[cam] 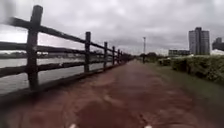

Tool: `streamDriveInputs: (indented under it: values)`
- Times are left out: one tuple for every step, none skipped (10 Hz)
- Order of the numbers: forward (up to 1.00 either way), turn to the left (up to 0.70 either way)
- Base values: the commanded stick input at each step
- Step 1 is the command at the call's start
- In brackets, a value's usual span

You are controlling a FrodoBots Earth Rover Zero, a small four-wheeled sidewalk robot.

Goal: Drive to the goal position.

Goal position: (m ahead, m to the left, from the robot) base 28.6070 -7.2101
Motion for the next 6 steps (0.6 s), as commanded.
streamDriveInputs:
  values:
    - [0.85, 0.01]
    - [0.85, 0.01]
    - [0.85, 0.01]
    - [0.85, -0.09]
    - [0.85, -0.33]
    - [0.85, -0.33]
